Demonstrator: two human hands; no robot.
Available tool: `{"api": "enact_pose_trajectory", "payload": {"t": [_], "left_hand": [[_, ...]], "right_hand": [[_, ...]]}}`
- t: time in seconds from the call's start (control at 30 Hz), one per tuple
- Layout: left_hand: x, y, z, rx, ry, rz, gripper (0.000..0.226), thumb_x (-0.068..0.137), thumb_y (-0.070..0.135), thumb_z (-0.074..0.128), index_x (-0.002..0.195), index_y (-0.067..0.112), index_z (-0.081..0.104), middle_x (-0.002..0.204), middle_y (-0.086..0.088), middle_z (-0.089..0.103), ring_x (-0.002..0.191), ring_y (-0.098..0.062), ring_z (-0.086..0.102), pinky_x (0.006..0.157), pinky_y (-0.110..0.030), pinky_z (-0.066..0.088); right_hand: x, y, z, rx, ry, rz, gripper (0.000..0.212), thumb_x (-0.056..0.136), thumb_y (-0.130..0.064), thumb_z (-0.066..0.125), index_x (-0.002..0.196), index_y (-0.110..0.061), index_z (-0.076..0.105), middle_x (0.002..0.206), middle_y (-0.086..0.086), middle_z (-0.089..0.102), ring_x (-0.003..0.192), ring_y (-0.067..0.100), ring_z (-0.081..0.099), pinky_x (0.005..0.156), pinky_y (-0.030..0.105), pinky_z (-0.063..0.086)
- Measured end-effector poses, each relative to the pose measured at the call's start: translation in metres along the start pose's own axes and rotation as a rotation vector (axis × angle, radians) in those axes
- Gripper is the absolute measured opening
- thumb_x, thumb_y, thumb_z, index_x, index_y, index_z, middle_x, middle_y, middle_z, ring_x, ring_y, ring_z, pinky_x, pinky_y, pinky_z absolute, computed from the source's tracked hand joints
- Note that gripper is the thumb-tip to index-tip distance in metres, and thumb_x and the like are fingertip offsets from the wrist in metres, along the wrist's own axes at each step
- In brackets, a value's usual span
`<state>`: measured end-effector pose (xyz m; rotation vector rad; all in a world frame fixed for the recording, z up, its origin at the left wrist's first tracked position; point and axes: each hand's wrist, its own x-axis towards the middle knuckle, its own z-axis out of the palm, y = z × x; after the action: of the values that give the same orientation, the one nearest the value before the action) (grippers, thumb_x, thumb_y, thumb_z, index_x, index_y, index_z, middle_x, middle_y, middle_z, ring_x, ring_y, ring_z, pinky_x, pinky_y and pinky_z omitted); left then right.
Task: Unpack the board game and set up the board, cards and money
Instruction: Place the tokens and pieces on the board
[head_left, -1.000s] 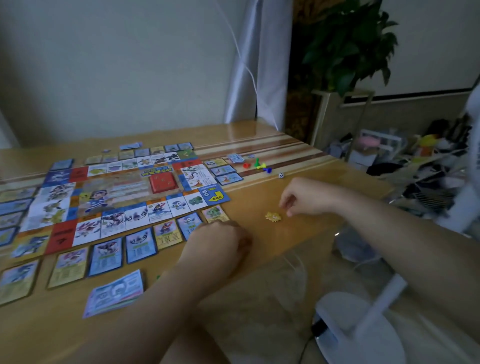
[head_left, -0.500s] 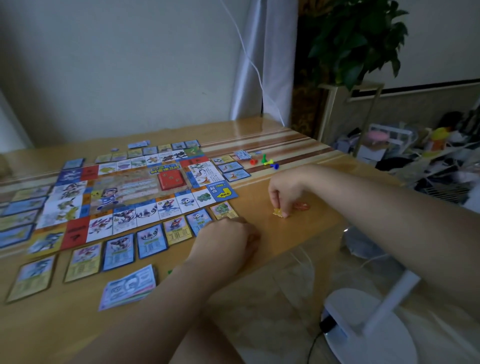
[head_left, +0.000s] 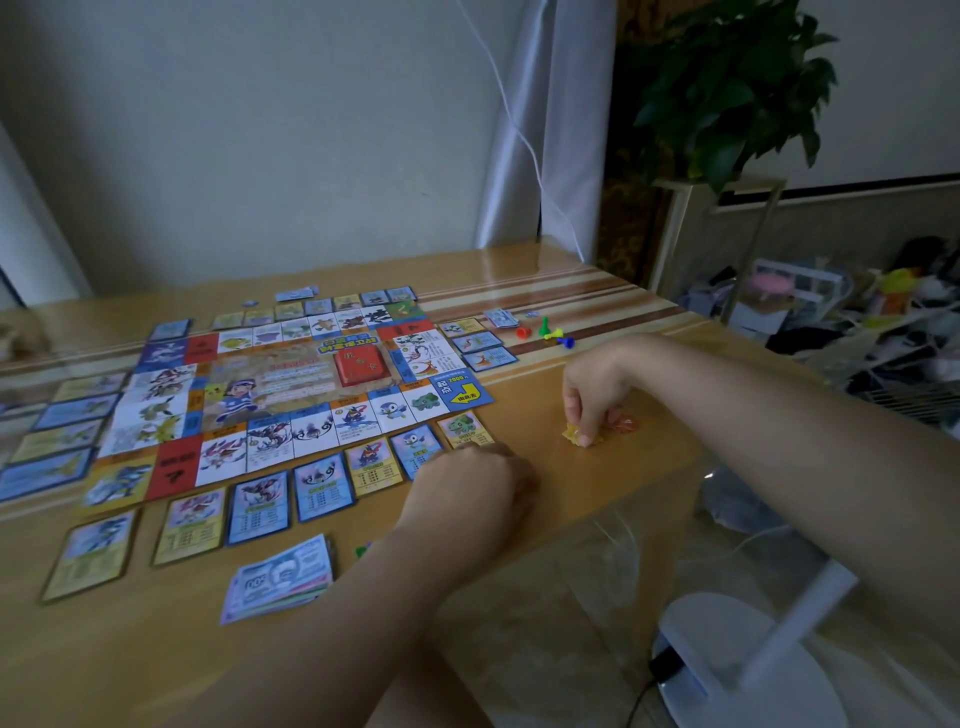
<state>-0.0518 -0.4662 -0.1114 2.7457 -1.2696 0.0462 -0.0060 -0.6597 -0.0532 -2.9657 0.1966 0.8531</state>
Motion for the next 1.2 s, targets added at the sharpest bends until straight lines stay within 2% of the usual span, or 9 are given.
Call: {"api": "enact_pose_trajectory", "payload": {"t": [0.37, 0.43, 0.53, 0.6, 0.67, 0.73, 0.93, 1.07, 1.2], "left_hand": [[-0.001, 0.001, -0.001, 0.001, 0.031, 0.002, 0.029, 0.099, 0.036, 0.038, 0.121, 0.034, 0.056, 0.118, 0.007, 0.057, 0.104, -0.019, 0.058, 0.087, -0.036, 0.05], [0.001, 0.0, -0.004, -0.069, -0.009, -0.045, 0.028, 0.099, 0.033, 0.041, 0.122, 0.035, 0.056, 0.116, 0.008, 0.059, 0.105, -0.017, 0.059, 0.089, -0.034, 0.05], [-0.002, -0.002, -0.013, -0.516, 0.076, -0.273, 0.033, 0.099, 0.03, 0.044, 0.131, 0.034, 0.05, 0.118, 0.01, 0.061, 0.106, -0.009, 0.059, 0.09, -0.025, 0.048], [-0.009, -0.004, -0.022, -1.085, 0.237, -0.448, 0.031, 0.1, 0.031, 0.043, 0.128, 0.024, 0.053, 0.109, 0.005, 0.067, 0.096, -0.01, 0.063, 0.087, -0.029, 0.051], [-0.017, -0.004, -0.034, -1.789, 0.182, -0.595, 0.032, 0.1, 0.033, 0.04, 0.117, 0.013, 0.058, 0.102, -0.007, 0.069, 0.089, -0.02, 0.066, 0.08, -0.035, 0.054], [-0.027, -0.005, -0.04, -2.178, 0.055, -0.604, 0.04, 0.101, 0.035, 0.036, 0.113, 0.005, 0.059, 0.104, -0.018, 0.066, 0.088, -0.026, 0.066, 0.077, -0.036, 0.056], [-0.057, -0.016, -0.033, -2.431, 0.175, -0.678, 0.038, 0.101, 0.021, 0.033, 0.106, -0.004, 0.061, 0.093, -0.019, 0.067, 0.07, -0.021, 0.068, 0.071, -0.034, 0.056], [-0.07, -0.023, -0.029, -2.447, 0.26, -0.753, 0.034, 0.101, 0.02, 0.035, 0.094, -0.002, 0.061, 0.083, -0.017, 0.068, 0.057, -0.019, 0.068, 0.057, -0.033, 0.058], [-0.078, -0.026, -0.029, -2.383, 0.375, -0.807, 0.029, 0.099, 0.022, 0.043, 0.102, 0.0, 0.062, 0.083, -0.014, 0.07, 0.06, -0.017, 0.069, 0.058, -0.031, 0.058]], "right_hand": [[-0.008, -0.014, 0.005, -0.021, 0.085, -0.148, 0.016, 0.081, -0.021, 0.073, 0.082, -0.025, 0.057, 0.082, -0.009, 0.056, 0.075, 0.006, 0.053, 0.061, 0.019, 0.044], [-0.016, -0.013, 0.001, 0.091, 0.131, -0.24, 0.016, 0.082, -0.02, 0.072, 0.084, -0.027, 0.058, 0.078, -0.012, 0.06, 0.074, 0.006, 0.056, 0.065, 0.021, 0.045], [-0.03, -0.018, -0.003, 0.434, 0.234, -0.395, 0.016, 0.081, -0.017, 0.073, 0.086, -0.028, 0.062, 0.072, -0.011, 0.065, 0.07, 0.004, 0.06, 0.072, 0.023, 0.046], [-0.038, -0.028, 0.001, 0.605, 0.318, -0.505, 0.017, 0.08, -0.014, 0.074, 0.084, -0.028, 0.065, 0.071, -0.01, 0.062, 0.066, -0.001, 0.056, 0.069, 0.017, 0.044], [-0.046, -0.046, 0.011, 0.71, 0.364, -0.61, 0.018, 0.079, -0.011, 0.075, 0.081, -0.027, 0.066, 0.073, -0.005, 0.061, 0.065, -0.001, 0.053, 0.067, 0.014, 0.043], [-0.05, -0.064, 0.025, 0.753, 0.414, -0.677, 0.021, 0.078, -0.01, 0.075, 0.079, -0.029, 0.065, 0.074, -0.004, 0.061, 0.066, -0.002, 0.051, 0.066, 0.013, 0.042], [-0.049, -0.101, 0.061, 0.713, 0.584, -0.744, 0.018, 0.077, -0.012, 0.077, 0.079, -0.027, 0.067, 0.075, -0.012, 0.058, 0.073, -0.005, 0.052, 0.067, 0.007, 0.041], [-0.041, -0.117, 0.069, 0.492, 0.726, -0.777, 0.012, 0.075, -0.026, 0.078, 0.085, -0.02, 0.074, 0.076, -0.018, 0.058, 0.089, 0.006, 0.046, 0.079, 0.018, 0.038], [-0.042, -0.128, 0.064, 0.621, 0.589, -0.74, 0.012, 0.075, -0.022, 0.079, 0.084, -0.024, 0.072, 0.081, -0.006, 0.066, 0.082, 0.003, 0.056, 0.075, 0.008, 0.038]]}}
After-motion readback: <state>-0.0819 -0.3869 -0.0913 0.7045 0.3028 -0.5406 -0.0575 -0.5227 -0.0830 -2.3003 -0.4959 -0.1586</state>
